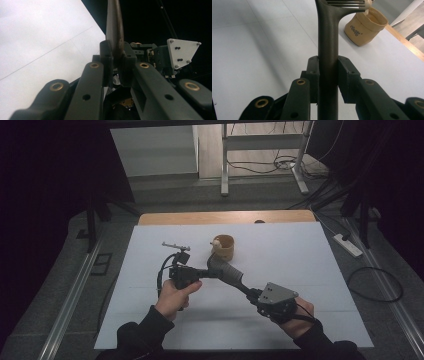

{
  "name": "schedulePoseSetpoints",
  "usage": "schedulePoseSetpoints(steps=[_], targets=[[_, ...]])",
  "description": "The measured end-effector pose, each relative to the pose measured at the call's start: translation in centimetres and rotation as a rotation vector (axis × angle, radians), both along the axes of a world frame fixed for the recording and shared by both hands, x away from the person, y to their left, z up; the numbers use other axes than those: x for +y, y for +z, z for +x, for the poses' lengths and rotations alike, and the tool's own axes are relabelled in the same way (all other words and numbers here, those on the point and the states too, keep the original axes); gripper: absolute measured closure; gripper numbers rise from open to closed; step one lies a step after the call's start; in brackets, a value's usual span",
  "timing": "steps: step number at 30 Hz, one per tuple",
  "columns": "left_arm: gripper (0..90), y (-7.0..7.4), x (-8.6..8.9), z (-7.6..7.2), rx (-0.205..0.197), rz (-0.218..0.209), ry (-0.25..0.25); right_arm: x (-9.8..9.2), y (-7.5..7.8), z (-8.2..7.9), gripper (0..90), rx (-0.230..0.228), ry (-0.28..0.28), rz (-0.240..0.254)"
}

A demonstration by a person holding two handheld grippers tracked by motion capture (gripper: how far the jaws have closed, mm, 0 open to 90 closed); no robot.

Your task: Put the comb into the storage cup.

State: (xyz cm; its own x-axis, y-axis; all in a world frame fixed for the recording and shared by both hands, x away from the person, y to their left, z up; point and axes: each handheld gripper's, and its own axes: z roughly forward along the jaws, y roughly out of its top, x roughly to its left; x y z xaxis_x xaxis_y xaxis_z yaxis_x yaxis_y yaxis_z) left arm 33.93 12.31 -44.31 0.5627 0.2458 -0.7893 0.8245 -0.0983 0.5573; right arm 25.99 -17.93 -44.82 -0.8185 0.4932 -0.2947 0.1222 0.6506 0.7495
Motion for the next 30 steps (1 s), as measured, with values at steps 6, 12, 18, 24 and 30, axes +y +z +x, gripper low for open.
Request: schedulePoseSetpoints(steps=[6, 12, 18, 24, 30], targets=[[83.1, 0.3, 0.0, -0.1, -0.025, 0.007, -0.001, 0.0, 0.0, 0.1, 71.0, 0.006, 0.001, 0.014], [83.1, 0.8, 0.0, -0.4, -0.071, 0.030, 0.001, -0.1, 0.1, 0.3, 64.6, 0.029, -0.007, 0.047], [83.0, 0.9, 0.0, -0.5, -0.091, 0.043, 0.010, -0.1, 0.0, 0.5, 55.1, 0.051, -0.020, 0.055], [83.0, 1.1, 0.2, -0.6, -0.114, 0.054, 0.021, -0.2, -0.1, 0.9, 43.9, 0.093, -0.040, 0.065], [83.0, 1.4, 0.4, -0.7, -0.135, 0.068, 0.033, -0.3, -0.3, 1.2, 33.8, 0.143, -0.067, 0.067]])
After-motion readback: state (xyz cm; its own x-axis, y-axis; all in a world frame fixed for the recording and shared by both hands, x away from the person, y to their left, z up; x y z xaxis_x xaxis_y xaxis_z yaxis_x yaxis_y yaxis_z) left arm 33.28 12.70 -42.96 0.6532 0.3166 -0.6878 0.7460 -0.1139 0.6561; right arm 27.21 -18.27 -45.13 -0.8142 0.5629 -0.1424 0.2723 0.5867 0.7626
